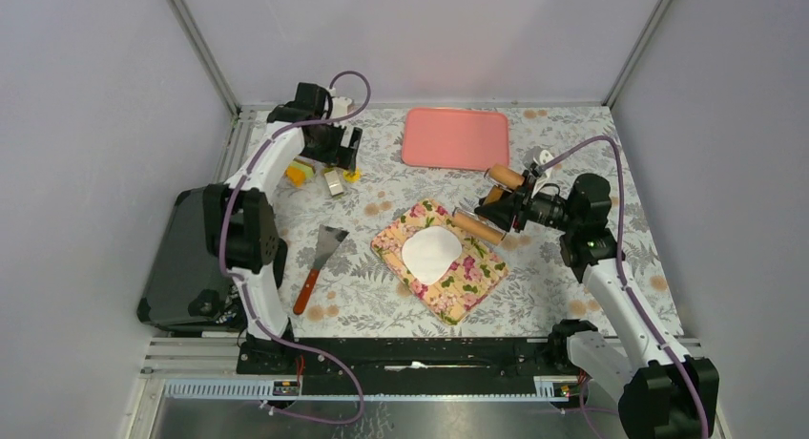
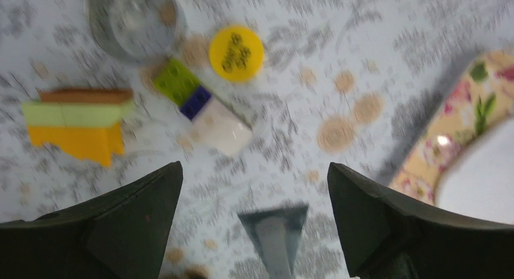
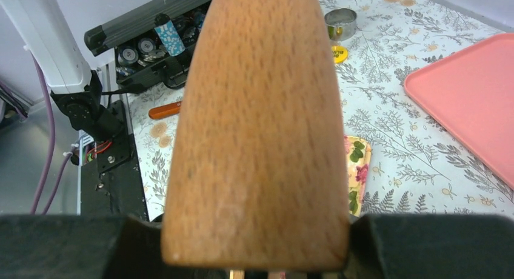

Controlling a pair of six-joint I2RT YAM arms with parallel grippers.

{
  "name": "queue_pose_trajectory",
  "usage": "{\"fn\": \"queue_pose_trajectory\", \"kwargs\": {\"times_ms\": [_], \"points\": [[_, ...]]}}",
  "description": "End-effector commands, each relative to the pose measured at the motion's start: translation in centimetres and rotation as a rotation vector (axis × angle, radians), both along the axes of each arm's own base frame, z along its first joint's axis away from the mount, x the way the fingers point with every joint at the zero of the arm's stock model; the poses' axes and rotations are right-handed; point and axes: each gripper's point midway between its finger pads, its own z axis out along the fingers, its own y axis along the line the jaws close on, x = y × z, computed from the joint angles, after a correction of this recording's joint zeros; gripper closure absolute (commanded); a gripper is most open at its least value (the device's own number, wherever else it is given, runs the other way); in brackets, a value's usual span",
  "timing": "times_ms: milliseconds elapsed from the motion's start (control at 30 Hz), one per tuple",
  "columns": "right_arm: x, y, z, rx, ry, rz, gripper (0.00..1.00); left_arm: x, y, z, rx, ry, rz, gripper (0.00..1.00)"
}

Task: Roll out the dumpling wrappers from the dough
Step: Pick up the dumpling mold from the center of the board.

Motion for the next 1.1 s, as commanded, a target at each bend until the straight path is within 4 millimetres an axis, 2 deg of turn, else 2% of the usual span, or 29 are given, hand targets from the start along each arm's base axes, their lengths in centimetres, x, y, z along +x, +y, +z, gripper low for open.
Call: {"fn": "queue_pose_trajectory", "kwargs": {"times_ms": [0, 33, 200, 300, 433, 633, 833, 967, 1067], "points": [[0.5, -0.4, 0.3, -0.011, -0.07, -0.036, 1.0, 7.0, 0.3, 1.7, 0.046, -0.119, 0.046, 0.08], [0.6, -0.5, 0.3, -0.01, -0.07, -0.04, 1.0, 8.4, 0.2, 2.5, 0.047, -0.14, 0.036, 0.12], [0.8, -0.5, -0.2, -0.012, -0.072, -0.046, 1.0, 11.3, -0.2, -0.7, 0.079, -0.078, 0.014, 0.36], [0.7, -0.5, -0.5, -0.015, -0.066, -0.043, 1.0, 12.0, 0.2, -2.5, 0.11, -0.065, 0.018, 0.44], [0.5, -0.4, -0.8, -0.014, -0.063, -0.027, 1.0, 12.5, 1.0, -4.3, 0.15, -0.069, 0.044, 0.46], [0.2, -0.4, -0.8, -0.012, -0.061, -0.014, 1.0, 13.0, 1.6, -5.4, 0.187, -0.075, 0.057, 0.48], [0.2, -0.5, -0.7, -0.01, -0.059, -0.012, 1.0, 12.4, 1.8, -7.3, 0.206, -0.028, 0.036, 0.51], [0.2, -0.5, -0.9, -0.01, -0.057, -0.011, 1.0, 12.1, 1.9, -8.2, 0.212, -0.005, 0.033, 0.66], [0.3, -0.6, -0.9, -0.011, -0.058, -0.014, 1.0, 12.1, 2.0, -8.5, 0.211, -0.002, 0.036, 0.69]]}}
